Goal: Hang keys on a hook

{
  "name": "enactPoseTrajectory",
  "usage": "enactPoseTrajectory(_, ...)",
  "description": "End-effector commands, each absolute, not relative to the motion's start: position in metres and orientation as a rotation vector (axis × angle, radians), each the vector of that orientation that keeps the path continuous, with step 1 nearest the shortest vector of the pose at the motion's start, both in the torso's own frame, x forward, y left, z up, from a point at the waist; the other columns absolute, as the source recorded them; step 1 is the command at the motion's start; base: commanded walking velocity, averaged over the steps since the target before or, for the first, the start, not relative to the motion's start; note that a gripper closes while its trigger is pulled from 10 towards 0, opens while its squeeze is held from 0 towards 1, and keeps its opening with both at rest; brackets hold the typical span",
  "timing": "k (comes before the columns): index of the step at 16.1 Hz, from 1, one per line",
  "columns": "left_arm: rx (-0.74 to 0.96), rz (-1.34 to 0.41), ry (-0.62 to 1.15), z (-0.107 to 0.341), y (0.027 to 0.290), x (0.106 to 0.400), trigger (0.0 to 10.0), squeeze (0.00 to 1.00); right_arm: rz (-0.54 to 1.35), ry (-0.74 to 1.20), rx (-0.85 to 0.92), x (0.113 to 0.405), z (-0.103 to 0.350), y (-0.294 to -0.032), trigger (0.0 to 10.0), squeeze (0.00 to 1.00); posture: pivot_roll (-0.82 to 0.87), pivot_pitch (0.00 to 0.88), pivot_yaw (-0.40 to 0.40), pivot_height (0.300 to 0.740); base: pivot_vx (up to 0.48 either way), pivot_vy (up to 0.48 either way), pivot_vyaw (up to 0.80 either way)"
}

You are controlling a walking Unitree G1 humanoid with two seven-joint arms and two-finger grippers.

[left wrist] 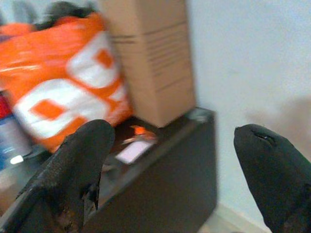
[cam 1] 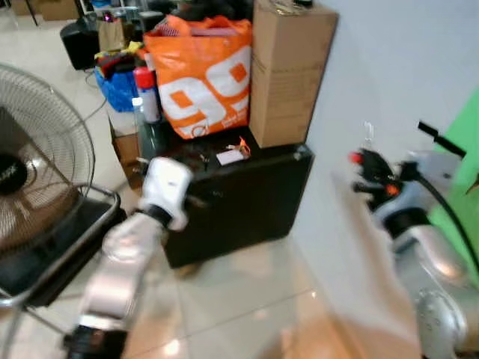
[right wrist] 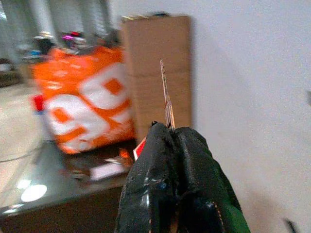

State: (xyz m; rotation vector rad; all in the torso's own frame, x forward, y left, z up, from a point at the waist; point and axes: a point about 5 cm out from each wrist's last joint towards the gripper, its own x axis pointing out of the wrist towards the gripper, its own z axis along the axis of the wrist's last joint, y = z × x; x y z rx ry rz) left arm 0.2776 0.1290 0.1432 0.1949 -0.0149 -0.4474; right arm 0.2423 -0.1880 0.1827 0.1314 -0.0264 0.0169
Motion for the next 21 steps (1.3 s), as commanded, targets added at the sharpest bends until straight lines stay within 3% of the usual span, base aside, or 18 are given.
enactPoseTrajectory(1,0.209,-0.432,-0.015,0.145,0.136,0.279,10.0,0.0,0.024,-0.03,0.134,0.242,0.184,-0.185,10.0,0.0,-0.12,0.0,0.014,0.74,0.319,0.0,-0.8)
enactPoseTrajectory(8,0.21,-0.422,-0.008,0.144,0.136,0.278,10.0,0.0,0.051,0.011,0.105,0.241,0.175,-0.181,10.0,0.0,-0.12,0.0,0.005,0.74,0.321,0.0,-0.8)
enactPoseTrajectory(15,0.252,-0.367,-0.012,0.142,0.141,0.278,10.0,0.0,0.081,0.035,0.078,0.242,0.169,-0.174,10.0,0.0,-0.11,0.0,-0.005,0.74,0.0,0.0,0.0)
enactPoseTrajectory(21,0.269,-0.369,-0.016,0.143,0.14,0.28,10.0,0.0,0.164,0.003,0.066,0.239,0.174,-0.167,10.0,0.0,-0.12,0.0,0.005,0.74,0.0,-0.412,-0.8)
